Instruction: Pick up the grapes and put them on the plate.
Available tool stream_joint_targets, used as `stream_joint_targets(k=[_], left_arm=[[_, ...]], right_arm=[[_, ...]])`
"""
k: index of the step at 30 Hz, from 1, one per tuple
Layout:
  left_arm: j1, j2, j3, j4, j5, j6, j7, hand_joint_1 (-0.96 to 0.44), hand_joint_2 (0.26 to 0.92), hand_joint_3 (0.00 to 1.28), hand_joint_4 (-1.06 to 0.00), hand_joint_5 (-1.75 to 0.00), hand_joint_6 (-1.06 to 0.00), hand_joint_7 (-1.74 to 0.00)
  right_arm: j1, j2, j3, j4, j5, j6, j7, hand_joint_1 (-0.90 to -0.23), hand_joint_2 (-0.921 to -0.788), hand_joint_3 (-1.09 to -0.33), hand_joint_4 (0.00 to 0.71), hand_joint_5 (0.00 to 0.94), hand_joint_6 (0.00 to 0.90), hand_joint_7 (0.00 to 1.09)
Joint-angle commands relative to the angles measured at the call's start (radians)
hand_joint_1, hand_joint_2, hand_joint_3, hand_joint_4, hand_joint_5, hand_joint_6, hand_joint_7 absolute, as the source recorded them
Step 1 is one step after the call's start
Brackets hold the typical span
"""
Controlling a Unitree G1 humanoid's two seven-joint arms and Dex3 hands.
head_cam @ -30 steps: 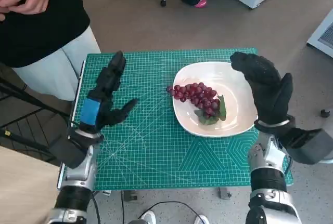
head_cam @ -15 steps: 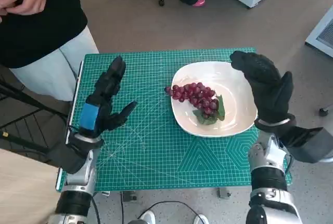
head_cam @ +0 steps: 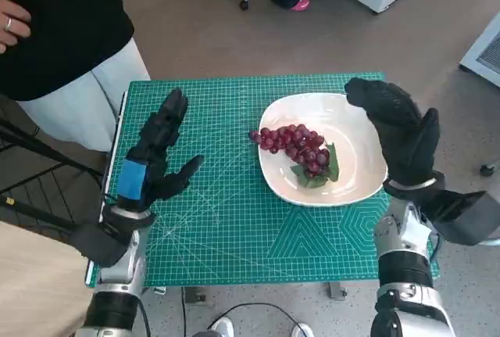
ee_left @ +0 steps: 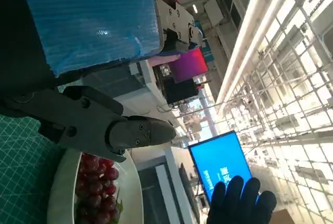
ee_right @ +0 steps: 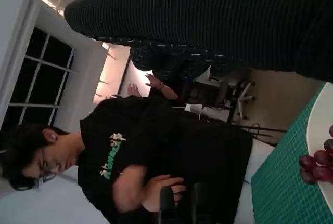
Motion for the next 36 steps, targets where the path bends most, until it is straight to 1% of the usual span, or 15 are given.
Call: stream_joint_targets(k=[1,8,29,36], left_arm=[[0.015,-0.005,0.007,-0.013,-0.002,-0.019,0.0,-0.5,0.921,0.34,-0.23,-0.02,-0.3,-0.07],[0.019,-0.007,0.008,-0.012,-0.004,-0.023,-0.003,-0.49,0.921,0.33,-0.23,-0.02,-0.31,-0.06],[0.027,-0.015,0.012,-0.016,-0.012,-0.015,-0.004,-0.48,0.921,0.33,-0.26,-0.01,-0.32,-0.06],[0.03,-0.022,0.016,-0.016,-0.013,-0.012,0.005,-0.45,0.921,0.32,-0.27,-0.02,-0.33,-0.06]], right_arm=[[0.002,-0.001,-0.005,0.022,0.001,0.014,0.01,-0.586,-0.921,-0.591,0.356,0.001,0.447,0.0],[-0.003,-0.003,-0.006,0.032,-0.003,0.012,0.006,-0.589,-0.921,-0.589,0.356,0.001,0.448,0.0],[-0.012,-0.004,-0.017,0.048,0.004,0.017,0.024,-0.576,-0.921,-0.586,0.357,0.001,0.447,0.0],[-0.015,-0.005,-0.024,0.059,0.004,0.017,0.031,-0.573,-0.921,-0.587,0.356,0.001,0.446,0.0]])
